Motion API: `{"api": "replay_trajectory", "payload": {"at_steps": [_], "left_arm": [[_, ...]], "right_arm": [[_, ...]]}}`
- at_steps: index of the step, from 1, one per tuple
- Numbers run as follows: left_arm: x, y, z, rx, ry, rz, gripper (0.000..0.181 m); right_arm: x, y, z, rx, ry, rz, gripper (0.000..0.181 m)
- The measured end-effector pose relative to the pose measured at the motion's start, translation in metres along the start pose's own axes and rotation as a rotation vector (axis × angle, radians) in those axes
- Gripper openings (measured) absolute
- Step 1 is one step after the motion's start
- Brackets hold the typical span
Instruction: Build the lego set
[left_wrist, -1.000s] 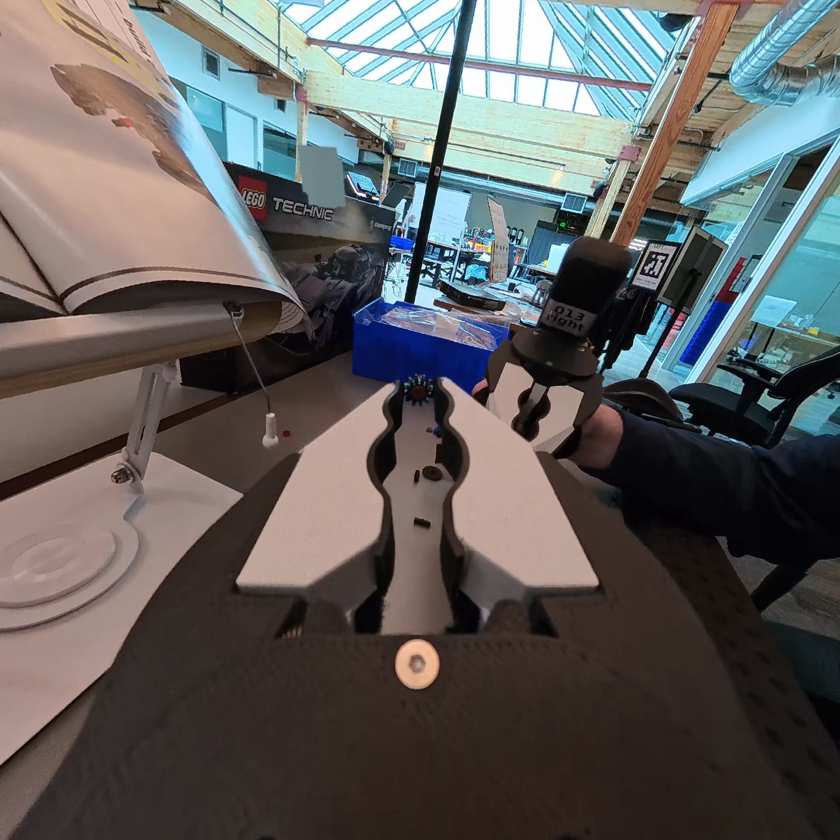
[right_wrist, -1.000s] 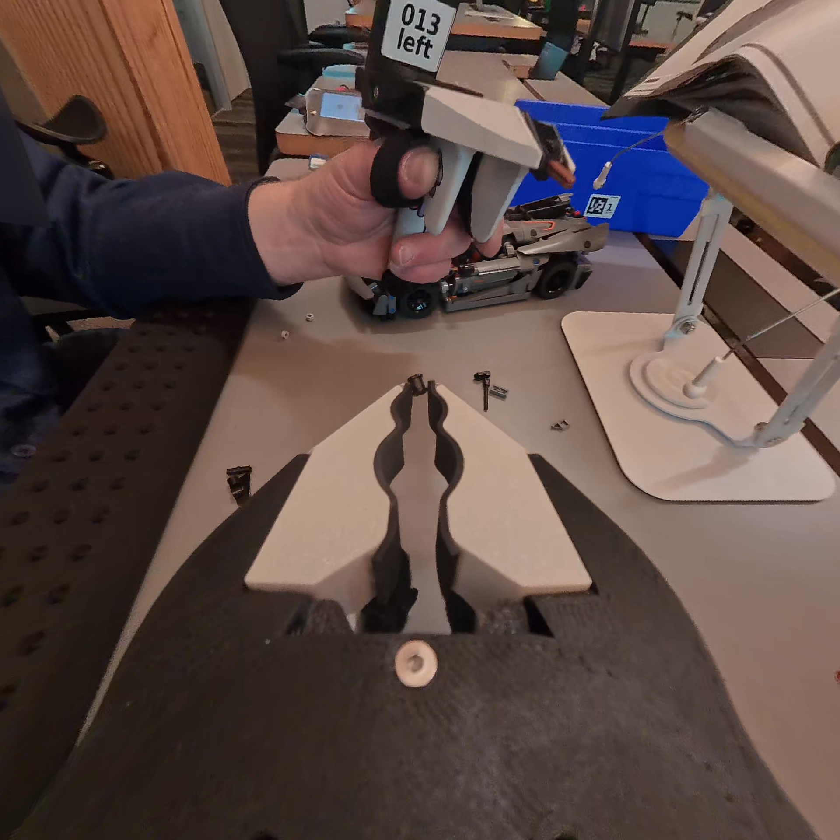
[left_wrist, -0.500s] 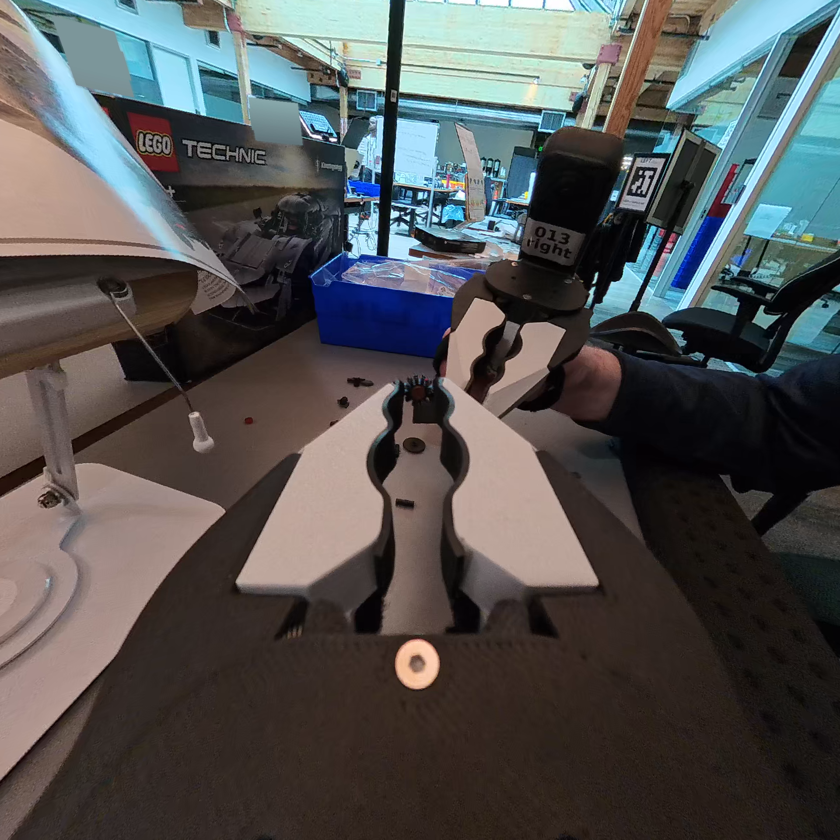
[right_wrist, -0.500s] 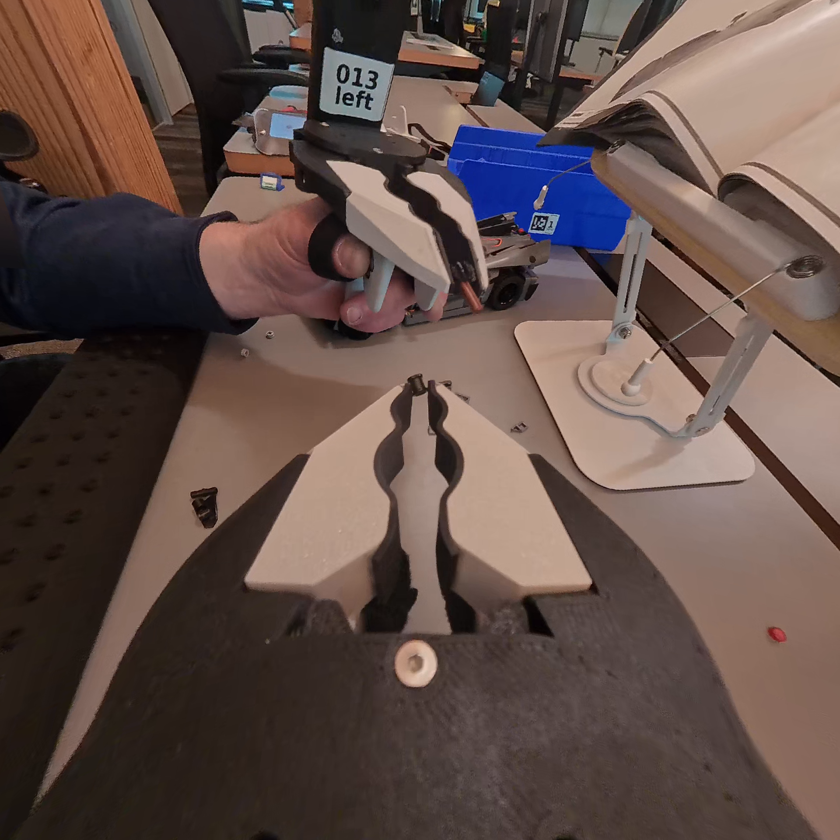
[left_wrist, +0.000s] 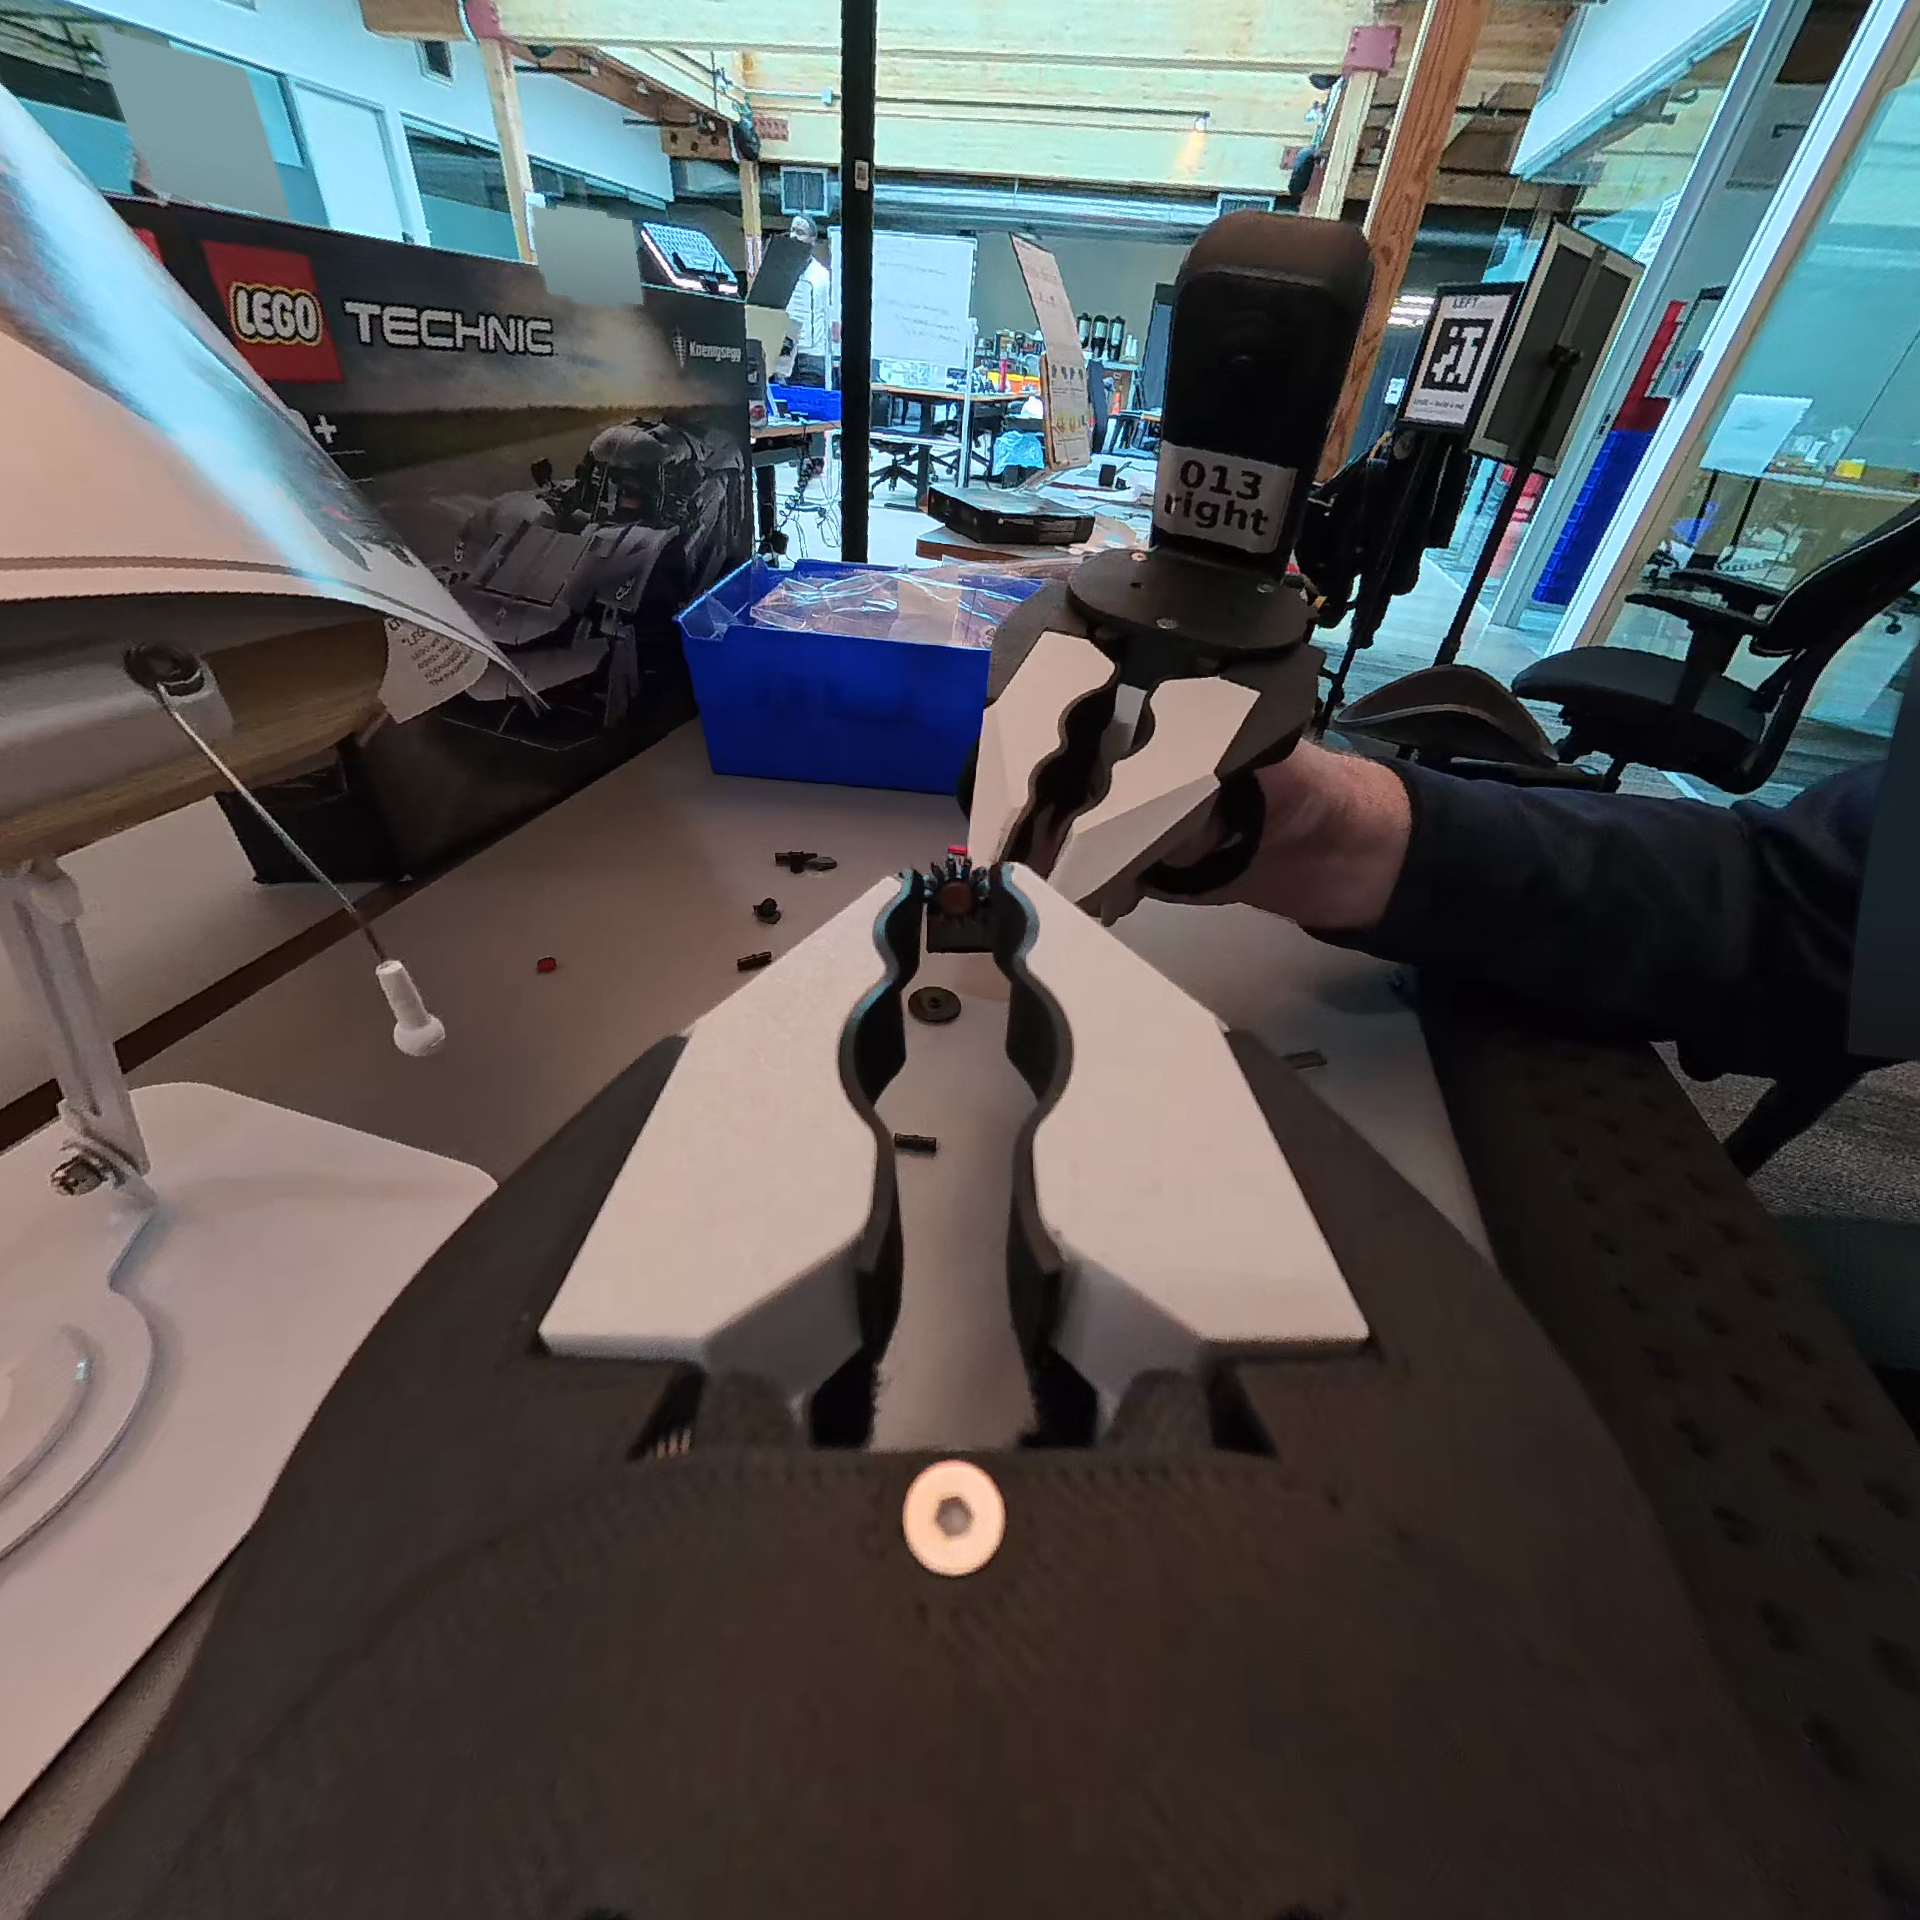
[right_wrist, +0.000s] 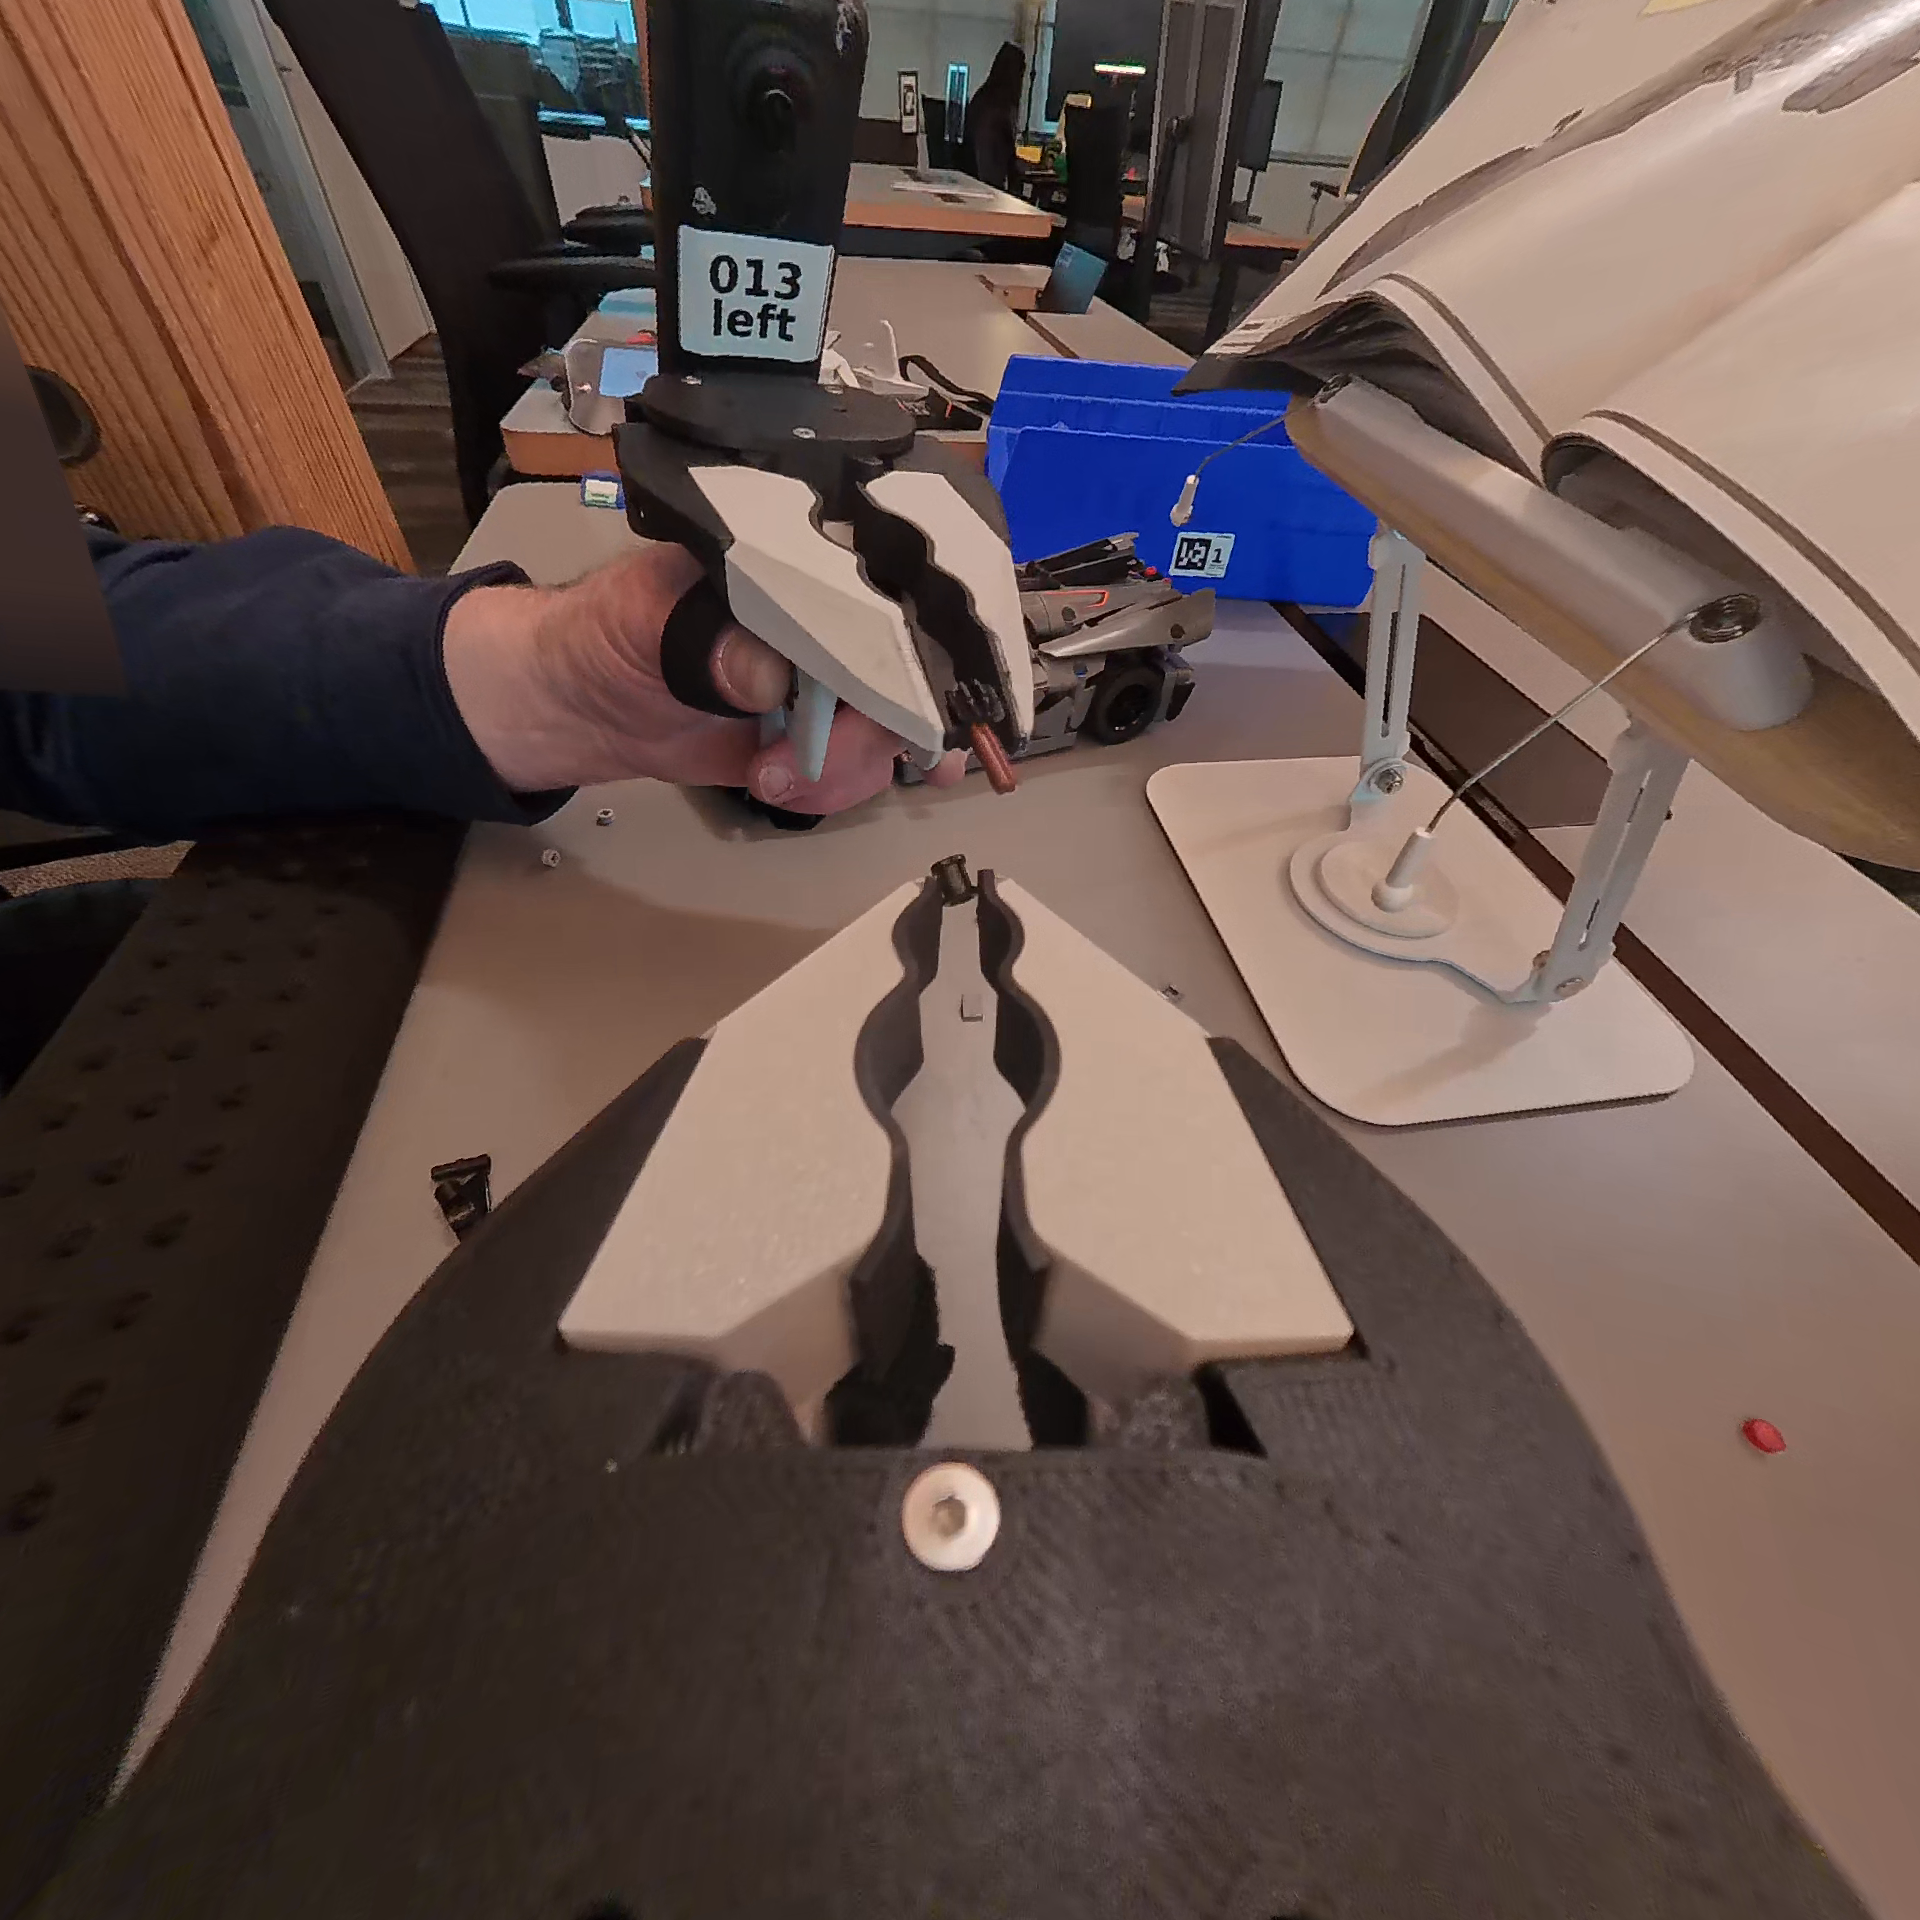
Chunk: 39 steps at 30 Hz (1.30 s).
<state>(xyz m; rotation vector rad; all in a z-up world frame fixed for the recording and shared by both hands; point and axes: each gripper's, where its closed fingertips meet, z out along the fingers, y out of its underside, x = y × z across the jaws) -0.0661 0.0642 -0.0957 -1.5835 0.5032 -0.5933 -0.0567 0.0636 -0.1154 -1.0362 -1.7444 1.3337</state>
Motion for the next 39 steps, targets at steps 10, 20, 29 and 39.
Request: {"api": "replay_trajectory", "payload": {"at_steps": [10,20,29,39], "left_arm": [[0.001,0.003,0.002,-0.016,0.002,0.01,0.011],[0.002,0.004,0.004,-0.026,0.0,0.02,0.011],[0.001,0.008,0.006,-0.04,-0.004,0.027,0.011],[0.006,0.024,0.012,-0.157,-0.039,0.158,0.011]], "right_arm": [[0.001,-0.001,-0.001,0.007,0.003,0.001,0.005],[0.001,0.0,-0.001,0.005,0.001,0.003,0.005],[0.0,0.001,0.0,-0.005,-0.001,-0.002,0.005],[-0.011,0.015,0.014,-0.08,-0.038,-0.035,0.005]]}}
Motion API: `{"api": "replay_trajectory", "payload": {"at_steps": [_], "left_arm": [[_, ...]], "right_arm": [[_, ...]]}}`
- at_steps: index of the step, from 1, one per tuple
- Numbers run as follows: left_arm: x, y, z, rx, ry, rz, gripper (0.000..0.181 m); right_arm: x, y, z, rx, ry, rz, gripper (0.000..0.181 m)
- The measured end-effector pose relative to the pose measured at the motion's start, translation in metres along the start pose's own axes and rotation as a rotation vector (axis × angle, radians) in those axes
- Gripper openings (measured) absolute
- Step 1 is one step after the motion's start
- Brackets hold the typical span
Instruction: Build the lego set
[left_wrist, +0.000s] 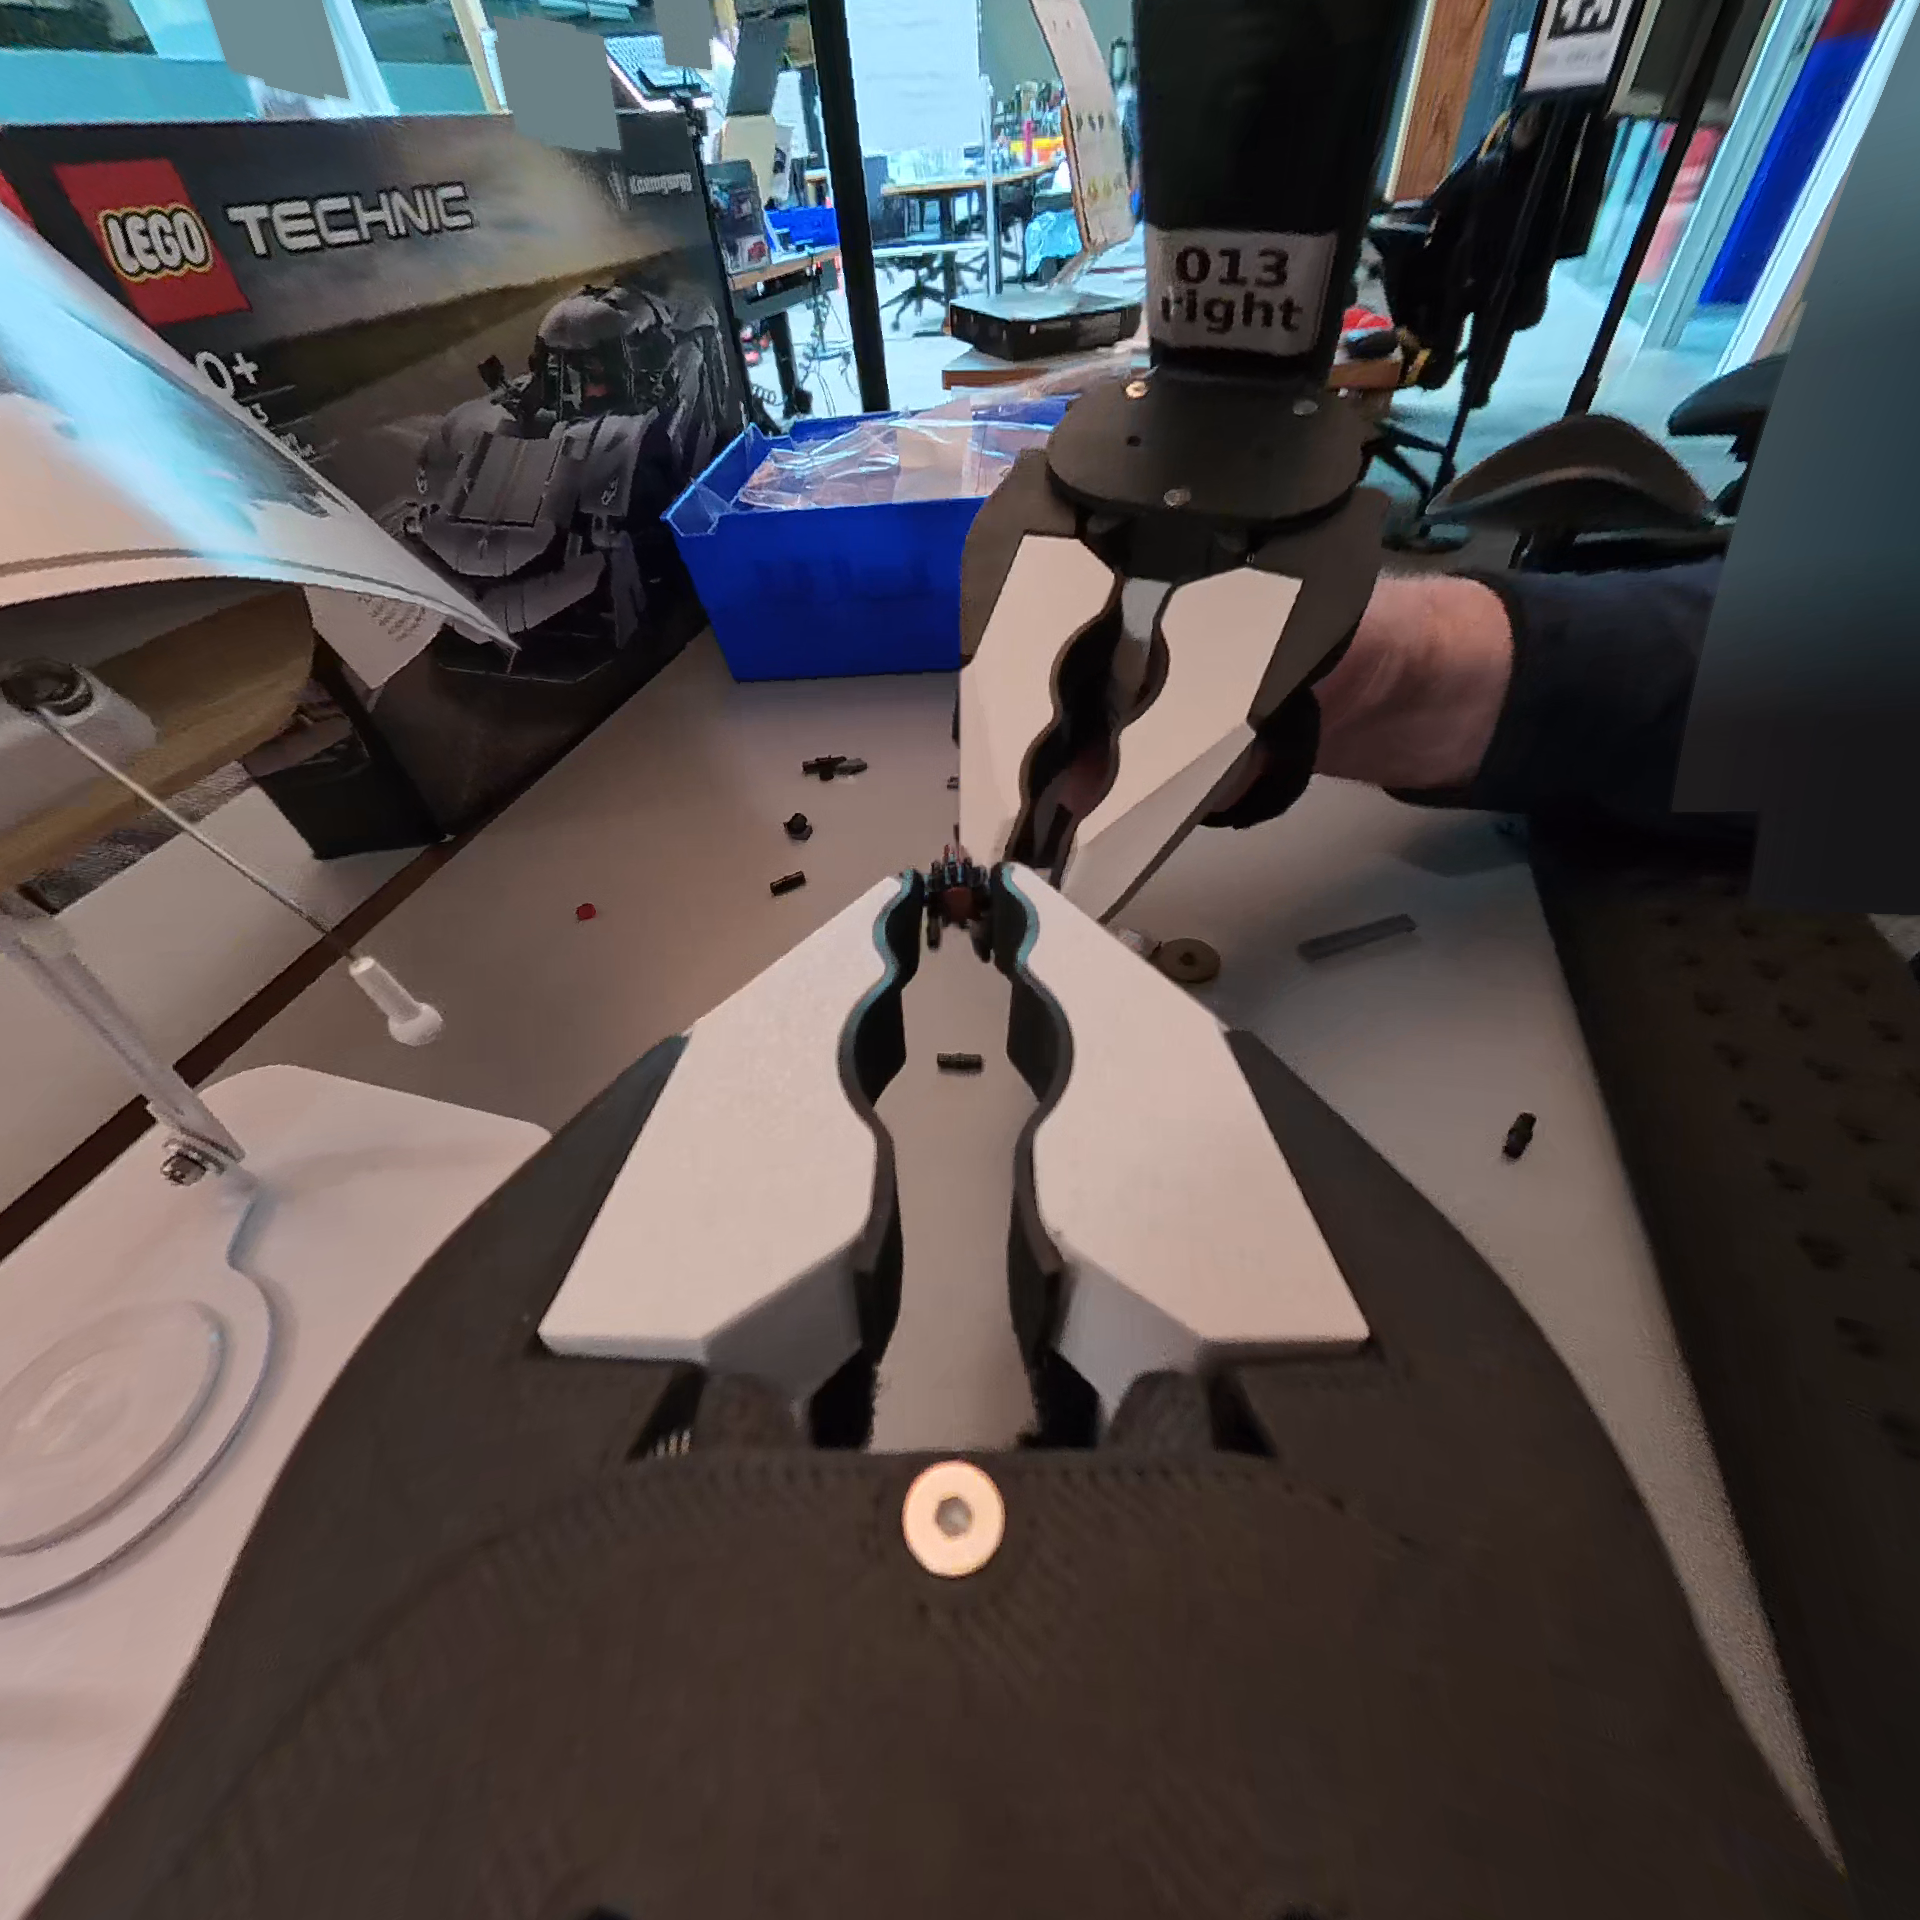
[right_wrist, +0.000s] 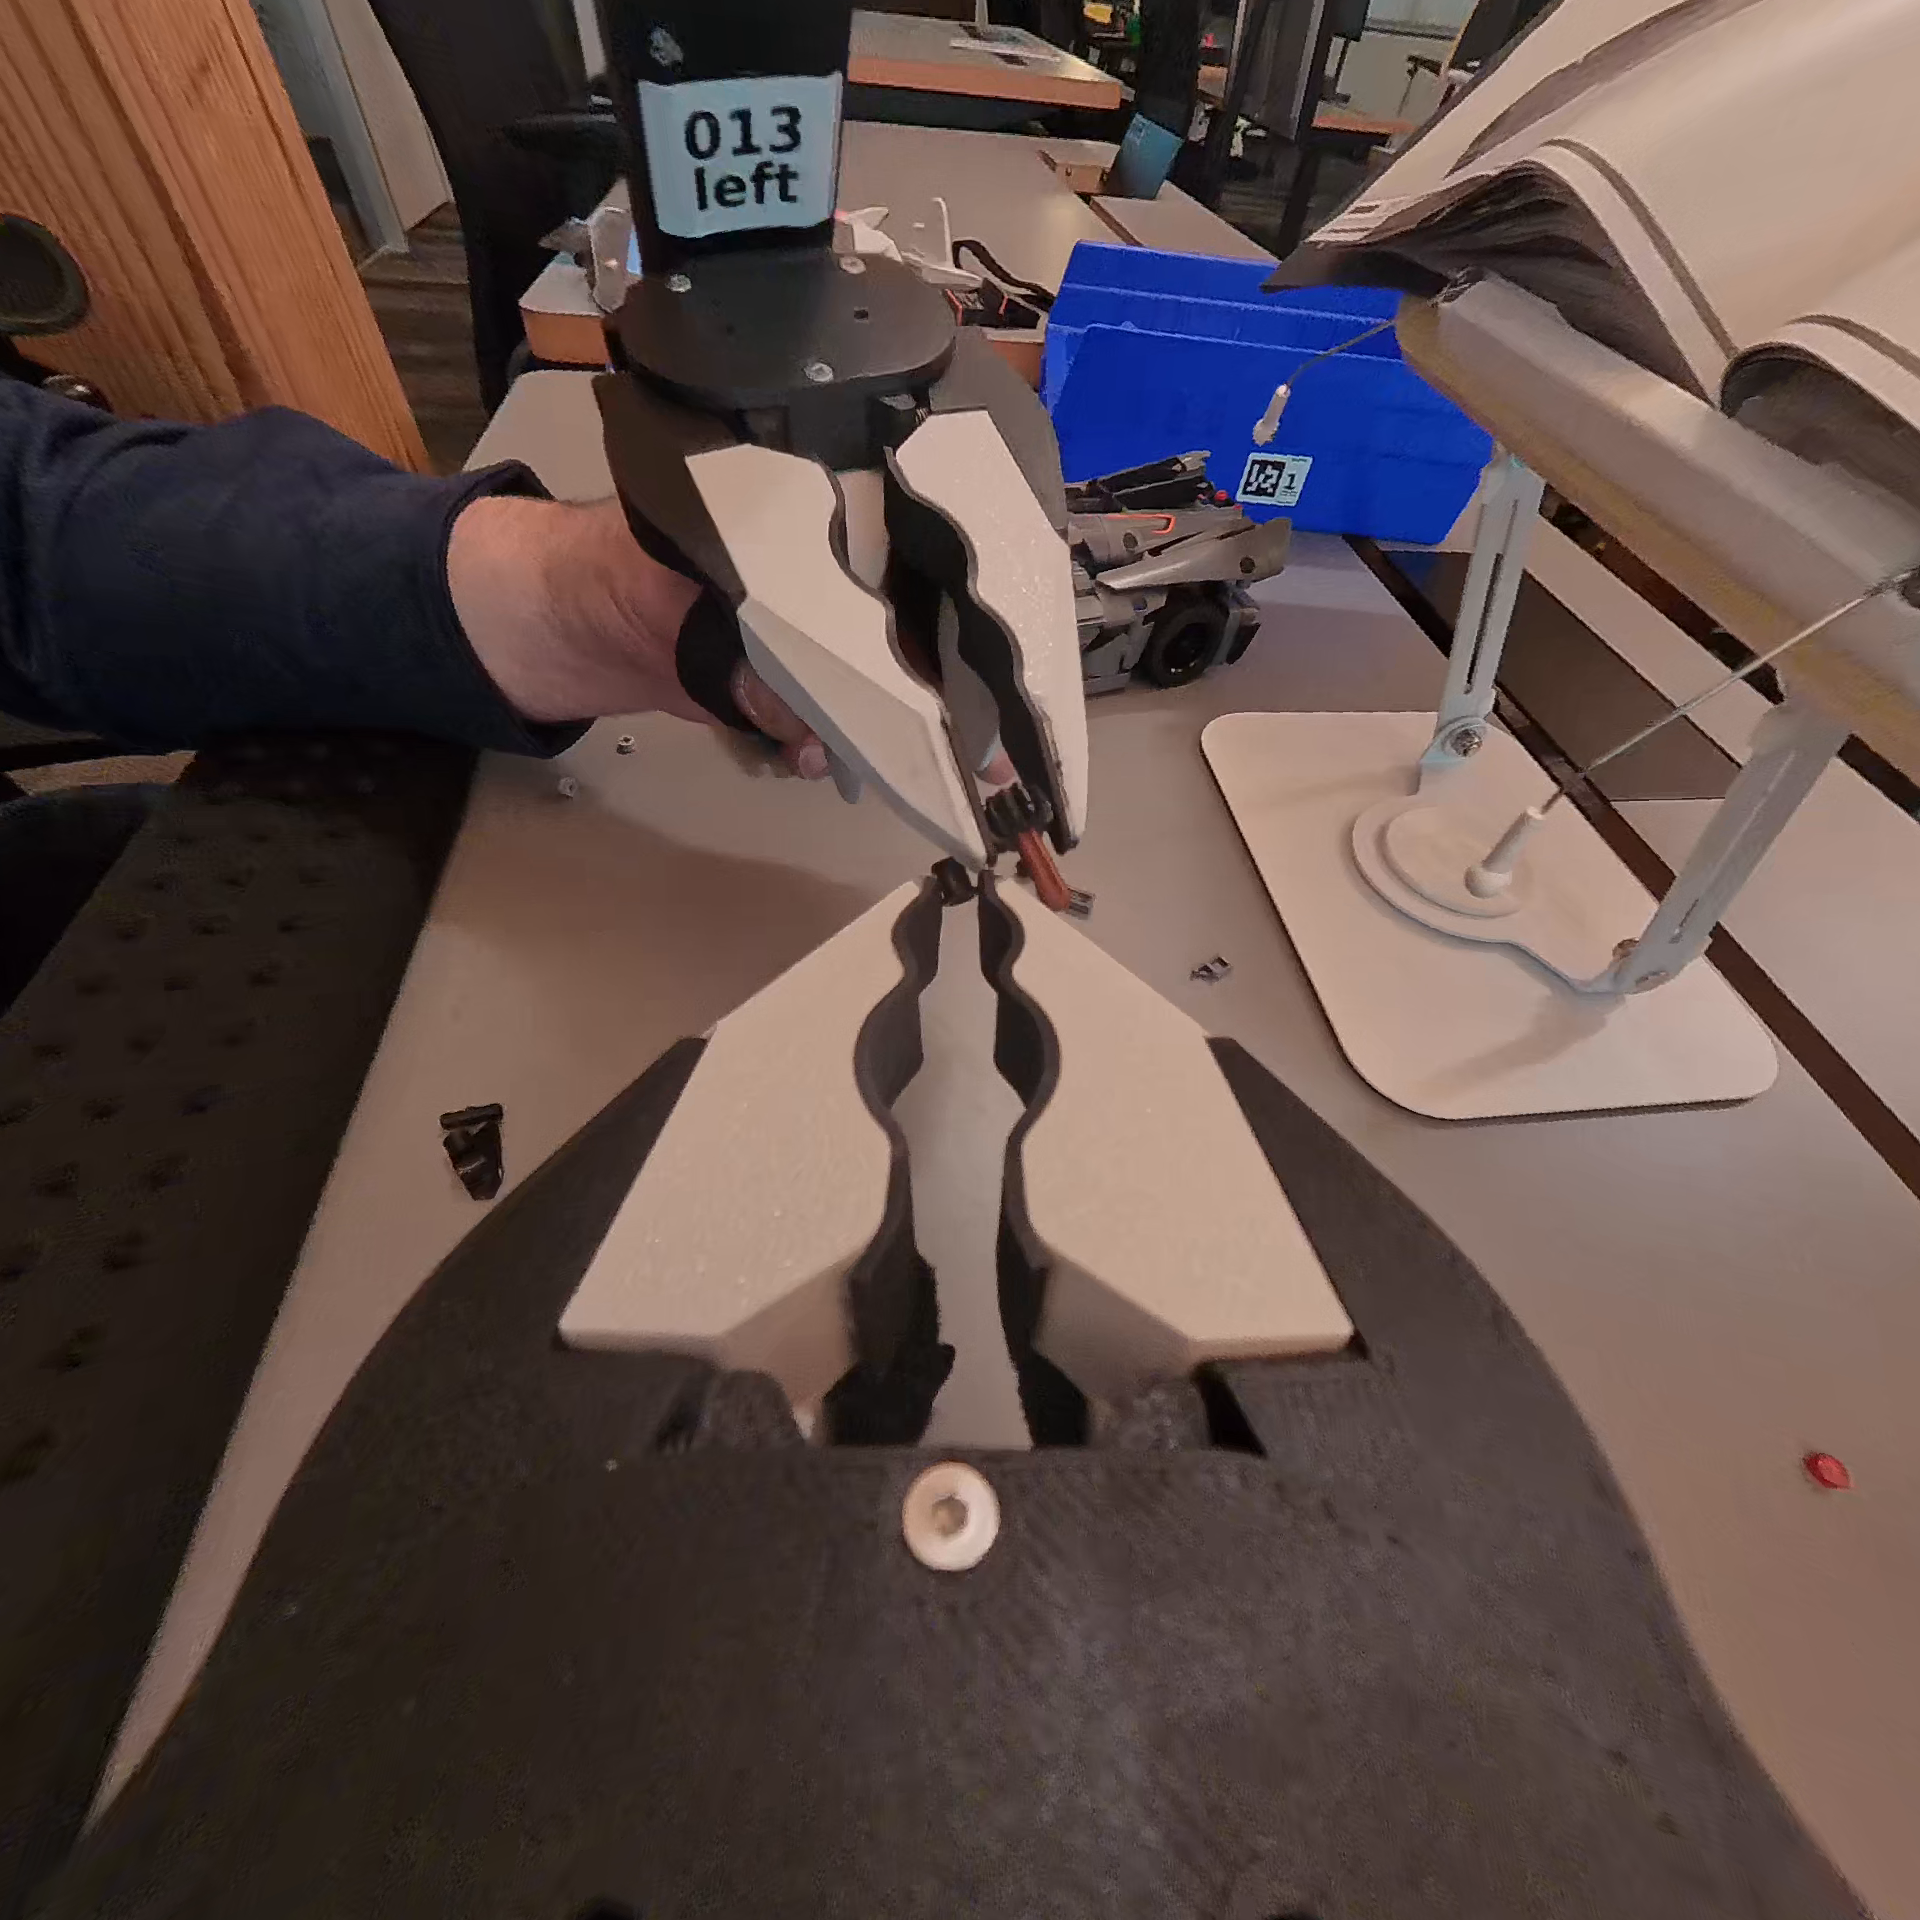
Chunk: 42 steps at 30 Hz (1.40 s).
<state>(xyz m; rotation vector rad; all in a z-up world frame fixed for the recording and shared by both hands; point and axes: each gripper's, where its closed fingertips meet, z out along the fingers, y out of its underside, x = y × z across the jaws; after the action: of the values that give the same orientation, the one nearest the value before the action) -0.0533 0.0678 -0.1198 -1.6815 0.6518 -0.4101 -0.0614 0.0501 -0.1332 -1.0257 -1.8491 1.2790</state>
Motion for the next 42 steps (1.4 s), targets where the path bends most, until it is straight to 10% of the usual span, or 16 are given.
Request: {"api": "replay_trajectory", "payload": {"at_steps": [42], "left_arm": [[-0.001,-0.004,-0.005,0.024,0.021,0.006,0.011]], "right_arm": [[0.018,-0.007,-0.02,0.041,0.116,-0.041,0.005]]}}
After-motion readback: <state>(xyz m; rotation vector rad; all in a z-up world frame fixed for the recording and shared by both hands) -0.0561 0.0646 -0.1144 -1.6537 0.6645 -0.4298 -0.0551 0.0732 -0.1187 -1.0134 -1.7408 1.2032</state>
